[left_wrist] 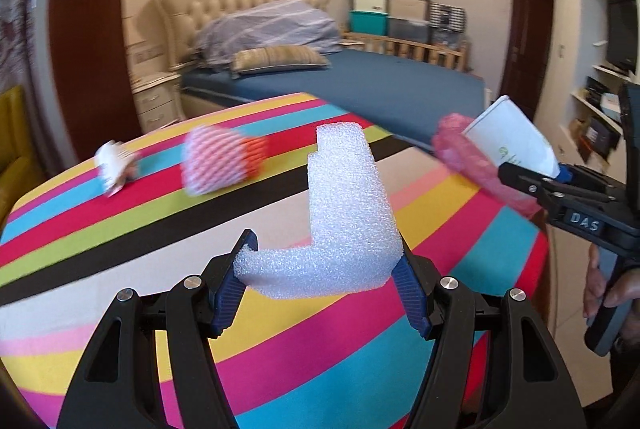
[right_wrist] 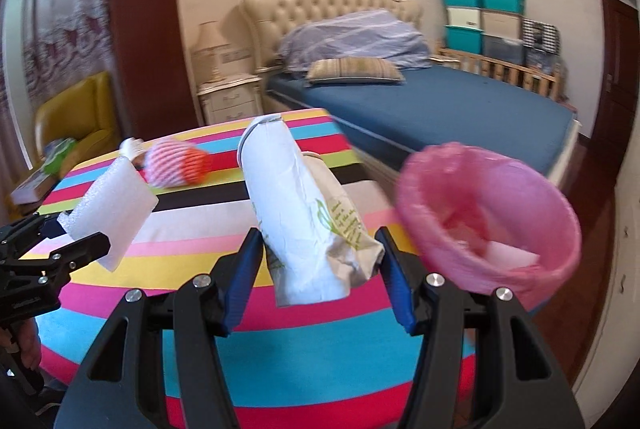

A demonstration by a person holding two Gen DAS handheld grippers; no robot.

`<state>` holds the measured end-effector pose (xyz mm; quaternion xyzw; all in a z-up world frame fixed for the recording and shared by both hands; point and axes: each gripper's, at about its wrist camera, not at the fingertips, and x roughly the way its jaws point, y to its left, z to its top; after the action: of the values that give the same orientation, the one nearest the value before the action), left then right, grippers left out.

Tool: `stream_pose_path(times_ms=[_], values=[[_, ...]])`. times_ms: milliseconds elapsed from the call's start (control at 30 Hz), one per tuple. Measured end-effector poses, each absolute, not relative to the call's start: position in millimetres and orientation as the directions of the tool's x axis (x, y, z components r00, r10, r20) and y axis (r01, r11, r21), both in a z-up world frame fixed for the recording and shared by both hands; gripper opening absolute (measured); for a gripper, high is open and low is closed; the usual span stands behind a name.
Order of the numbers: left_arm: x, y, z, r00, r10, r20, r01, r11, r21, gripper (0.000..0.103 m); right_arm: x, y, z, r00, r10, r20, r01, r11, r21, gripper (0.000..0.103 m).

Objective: Collect trash
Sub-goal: 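Carry the foam piece and paper cup to the pink bin and release both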

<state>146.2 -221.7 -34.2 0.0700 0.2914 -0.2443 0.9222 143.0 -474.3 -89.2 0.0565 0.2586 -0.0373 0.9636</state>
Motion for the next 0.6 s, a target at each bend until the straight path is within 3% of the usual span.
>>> stream_pose_path(times_ms=[600], values=[[189,-391,-32,0.564,-0.615,-0.551,0.719,0.694,-0.039,0.063,176,-632,-114,0.809,-0.237,-0.539,0.321,0.945,0.066,0.056]])
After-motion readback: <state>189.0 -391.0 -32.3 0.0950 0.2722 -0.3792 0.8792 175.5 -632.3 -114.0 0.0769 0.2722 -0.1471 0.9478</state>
